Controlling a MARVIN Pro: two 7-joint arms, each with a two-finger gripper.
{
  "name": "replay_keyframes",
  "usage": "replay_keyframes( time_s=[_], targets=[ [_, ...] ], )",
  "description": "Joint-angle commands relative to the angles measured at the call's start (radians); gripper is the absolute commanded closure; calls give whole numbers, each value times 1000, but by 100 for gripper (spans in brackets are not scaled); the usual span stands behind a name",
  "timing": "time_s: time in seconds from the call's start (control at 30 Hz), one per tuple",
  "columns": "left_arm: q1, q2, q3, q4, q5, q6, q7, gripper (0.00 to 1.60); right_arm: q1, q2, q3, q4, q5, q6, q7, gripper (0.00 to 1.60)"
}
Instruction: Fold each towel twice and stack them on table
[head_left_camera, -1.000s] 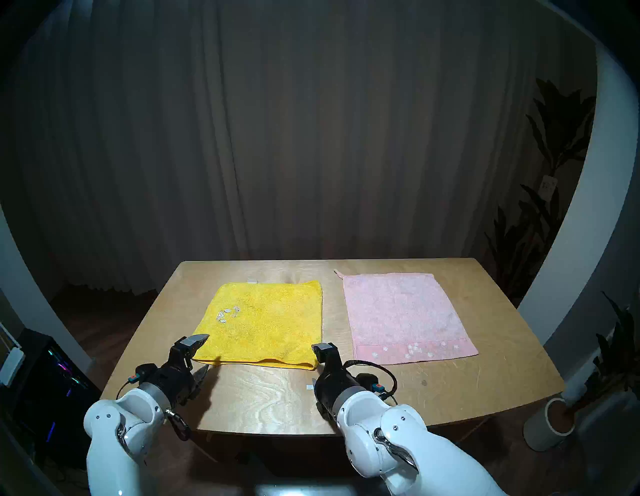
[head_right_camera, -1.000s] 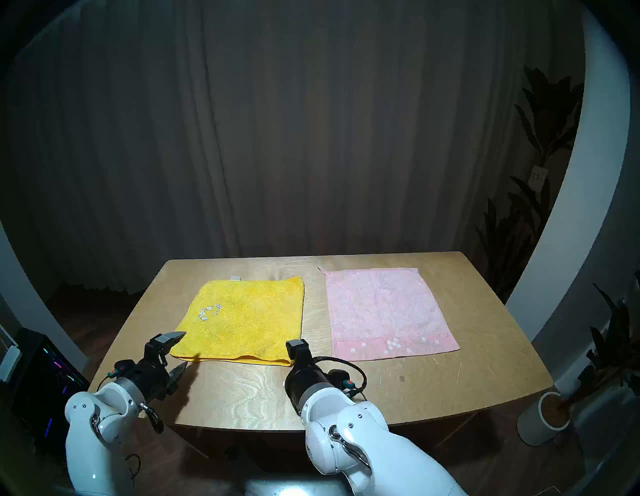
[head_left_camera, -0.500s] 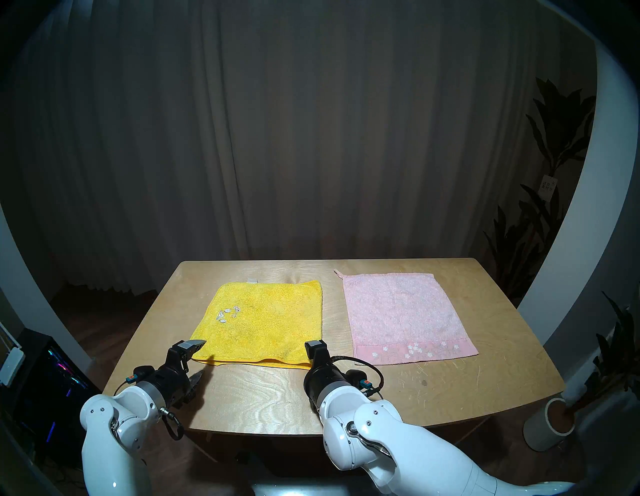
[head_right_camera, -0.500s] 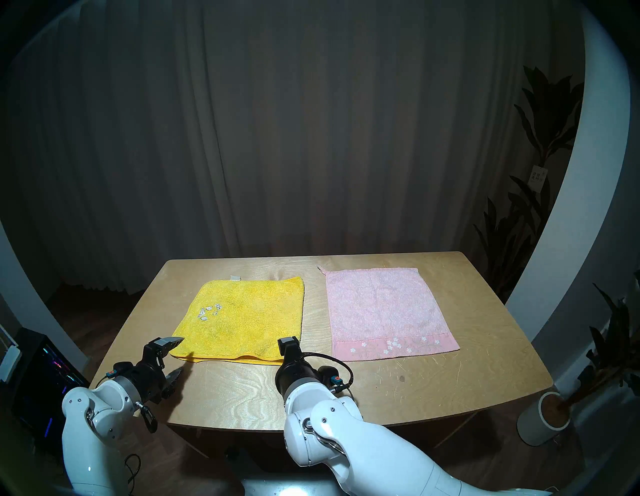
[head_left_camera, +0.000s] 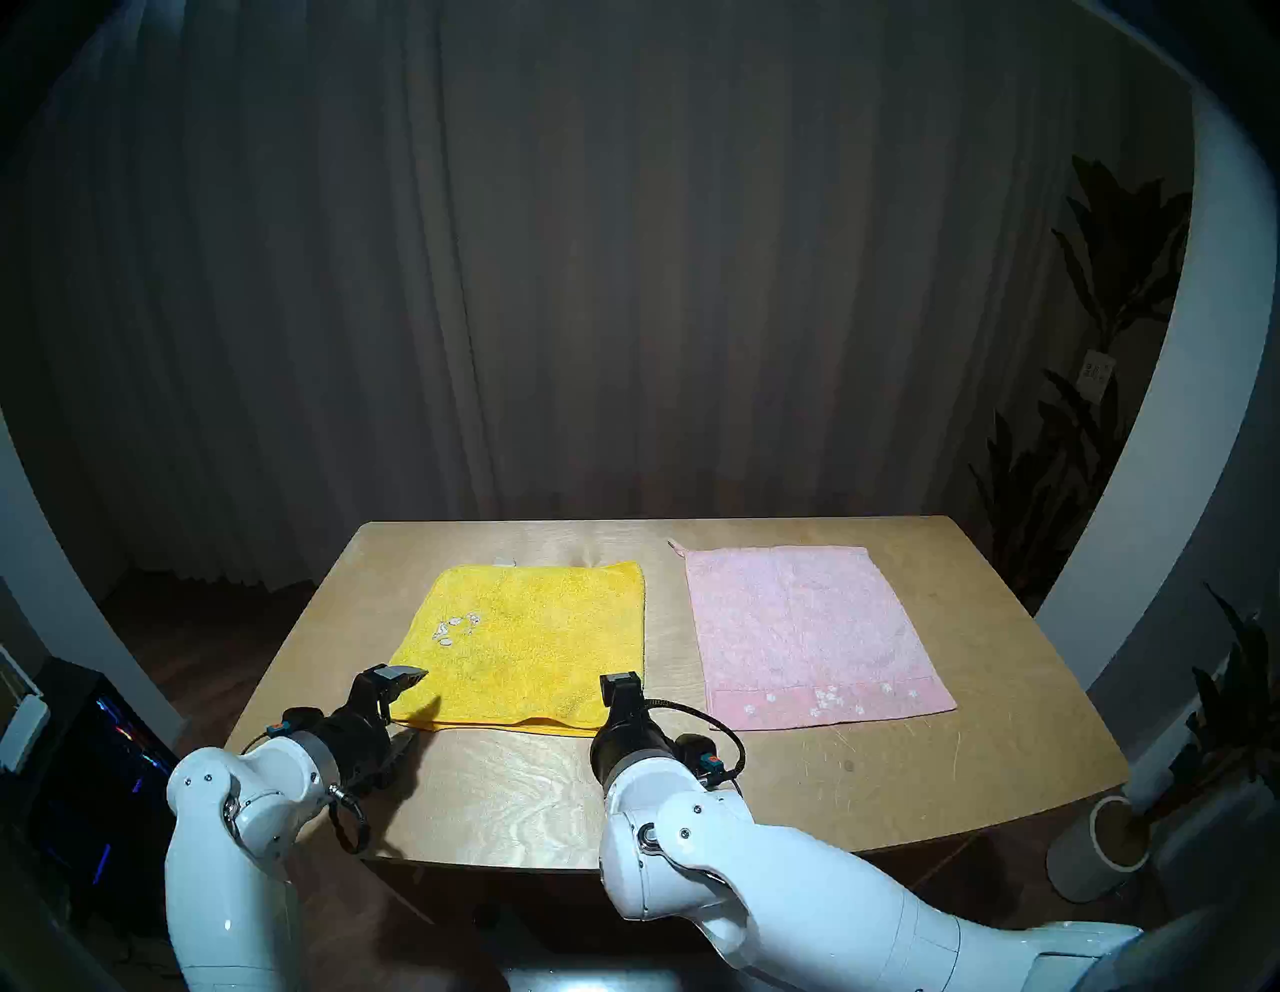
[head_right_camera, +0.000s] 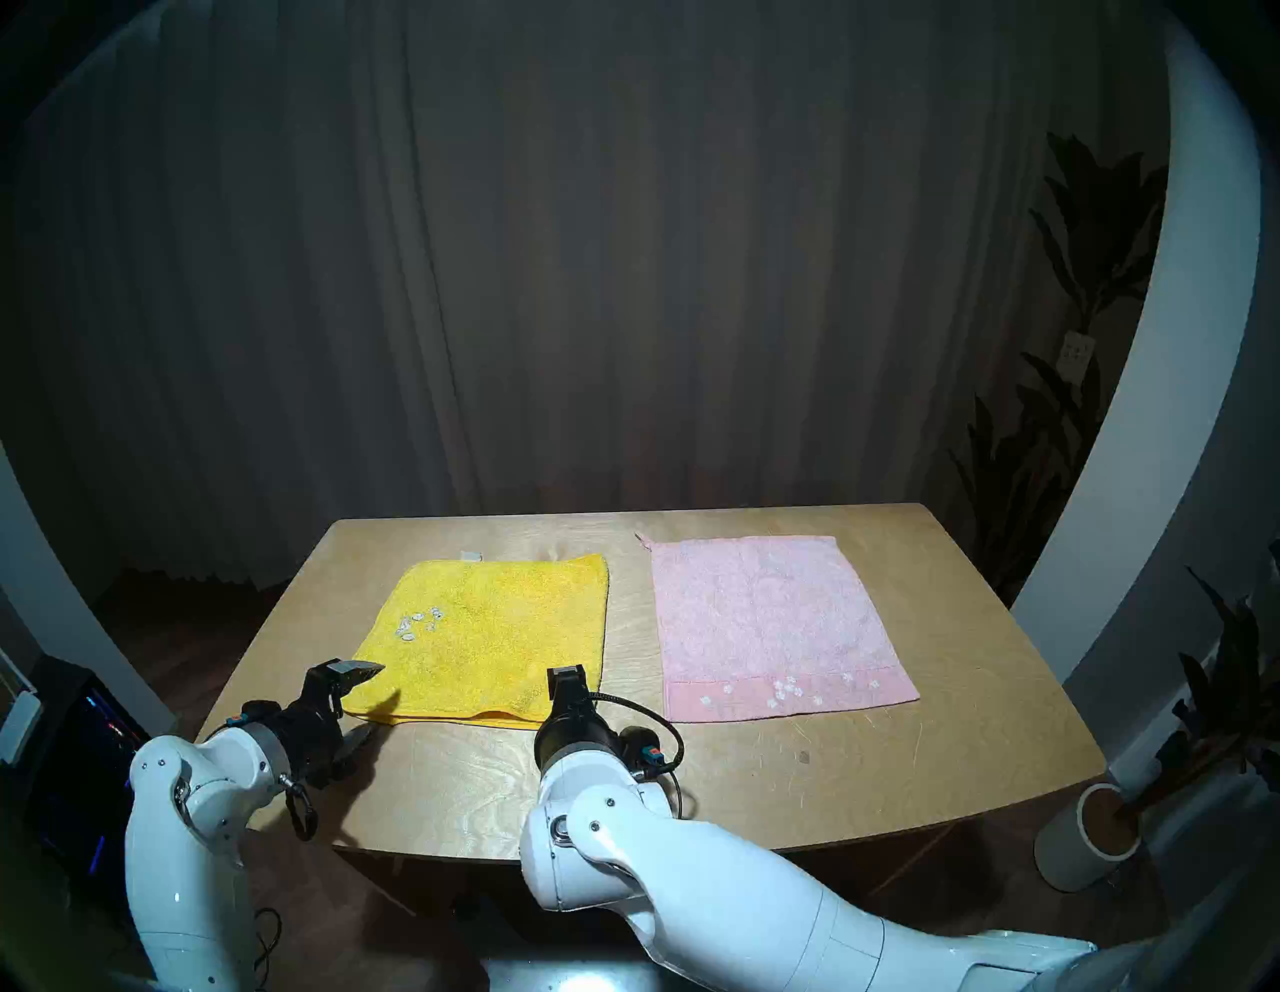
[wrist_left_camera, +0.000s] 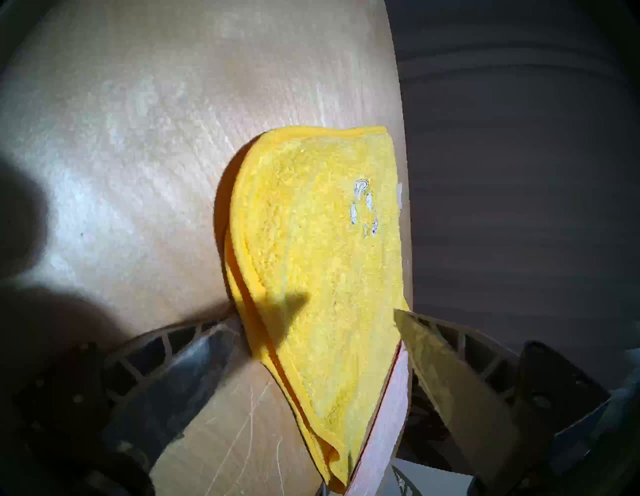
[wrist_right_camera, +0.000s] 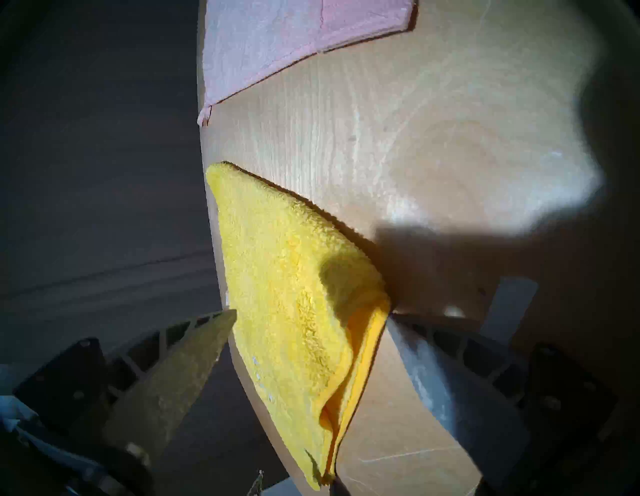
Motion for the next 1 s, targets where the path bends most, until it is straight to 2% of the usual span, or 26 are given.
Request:
replay_keyframes(
  time_s=[0.0, 0.2, 0.43, 0.8, 0.83, 0.87, 0.9, 0.97],
  targets=[
    [-41, 28, 23, 32, -2, 2, 86, 0, 76, -19, -61, 24, 43, -83, -18, 0],
    [-56, 30, 32, 51, -15, -2, 116, 0, 93, -34, -78, 59, 67, -83, -2, 0],
    [-71, 22, 43, 86, -14, -10, 105, 0, 100, -30, -91, 76, 85, -83, 26, 0],
    [-83, 17, 69, 116, 3, -22, 87, 0, 66, -26, -57, 89, 62, -83, 50, 0],
    [-84, 16, 70, 117, 4, -23, 86, 13, 64, -25, -54, 88, 59, -83, 50, 5],
    [-84, 16, 71, 119, 4, -24, 84, 21, 61, -23, -51, 86, 56, -83, 51, 18],
    [-84, 16, 73, 120, 5, -25, 82, 43, 58, -22, -48, 85, 54, -83, 52, 30],
    [-84, 15, 77, 121, 8, -27, 82, 66, 51, -19, -41, 81, 44, -83, 48, 55]
  ],
)
